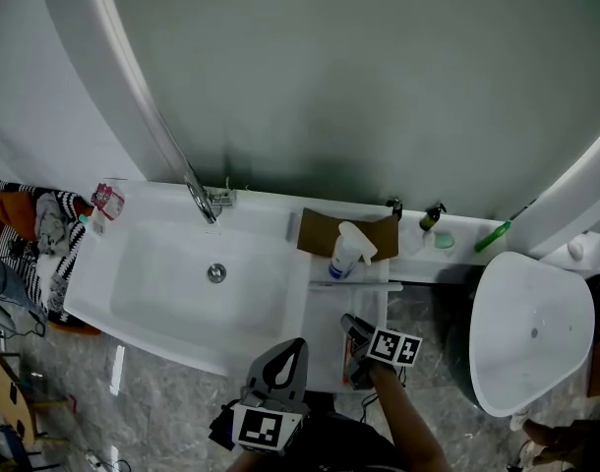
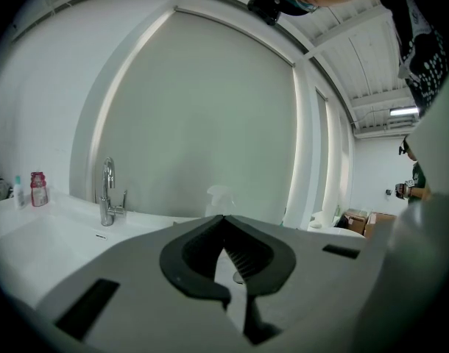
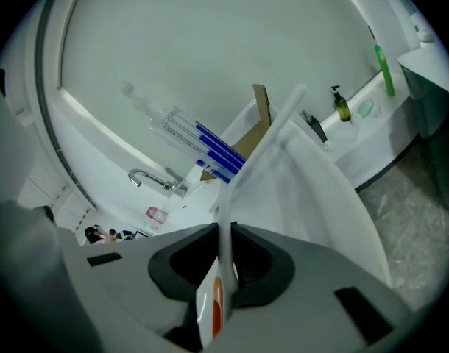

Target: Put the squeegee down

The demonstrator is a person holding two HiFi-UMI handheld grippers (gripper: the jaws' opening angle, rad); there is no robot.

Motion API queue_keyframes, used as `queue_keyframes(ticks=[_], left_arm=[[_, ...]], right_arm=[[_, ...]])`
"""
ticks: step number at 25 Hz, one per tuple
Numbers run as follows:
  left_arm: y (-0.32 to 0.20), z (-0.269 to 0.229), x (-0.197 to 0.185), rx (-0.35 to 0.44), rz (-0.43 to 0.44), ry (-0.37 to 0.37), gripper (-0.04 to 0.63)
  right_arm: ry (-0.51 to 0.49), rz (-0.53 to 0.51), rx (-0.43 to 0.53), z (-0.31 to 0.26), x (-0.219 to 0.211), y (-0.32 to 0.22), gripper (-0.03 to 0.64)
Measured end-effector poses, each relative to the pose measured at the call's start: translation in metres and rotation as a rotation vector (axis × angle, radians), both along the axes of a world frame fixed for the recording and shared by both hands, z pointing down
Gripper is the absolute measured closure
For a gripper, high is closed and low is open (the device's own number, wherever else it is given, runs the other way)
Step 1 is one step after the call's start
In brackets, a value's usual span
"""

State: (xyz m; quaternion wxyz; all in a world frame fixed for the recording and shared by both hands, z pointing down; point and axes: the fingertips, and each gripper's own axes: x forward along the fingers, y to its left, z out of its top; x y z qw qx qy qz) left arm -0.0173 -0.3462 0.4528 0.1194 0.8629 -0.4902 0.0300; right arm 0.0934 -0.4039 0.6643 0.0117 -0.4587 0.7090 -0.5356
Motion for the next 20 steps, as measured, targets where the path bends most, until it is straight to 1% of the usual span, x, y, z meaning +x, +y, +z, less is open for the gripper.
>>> queue_keyframes(ticks=[3,6,7,10,16,19,20], left_arm=[[-0.0016,0.0010,-0.0006,-0.004,-0.002,-0.003,0.591],[-0.0005,0.0042,0.0015,-0.011,0.028,-0.054,0.591],[-0.0005,0.0042,0.0021,-0.011,0.028,-0.054,0.591],[-0.0015,0.0013,0.0026,-0.005,0.001,-0.006,0.591],[0.0003,-0.0006,0.0009,-0.001,-0.005,-0.002,0.591],[0.0027,-0.0012,0.0010,0.000,-0.006,-0.001,0.591],[0.0035,-0.0015,0.0010,0.001,-0.005,-0.002,0.591]], right_arm=[[0.004,0.010,-0.021,0.0054,0.0020,-0.0008,0.565],[-0.002,0.012,-0.024,0.0088,0.0037,-0.0018,0.563],[-0.003,0.011,-0.021,0.0088,0.0041,-0.0025,0.563],[-0.005,0.010,-0.012,0.0087,0.0055,-0.0038,0.563],[0.015,0.009,-0.004,0.0088,0.0049,-0.0050,0.563],[0.048,-0.028,0.013,0.0075,0.0019,-0.0030,0.560],[0.064,-0.045,0.023,0.0060,0.0003,-0.0023,0.545]])
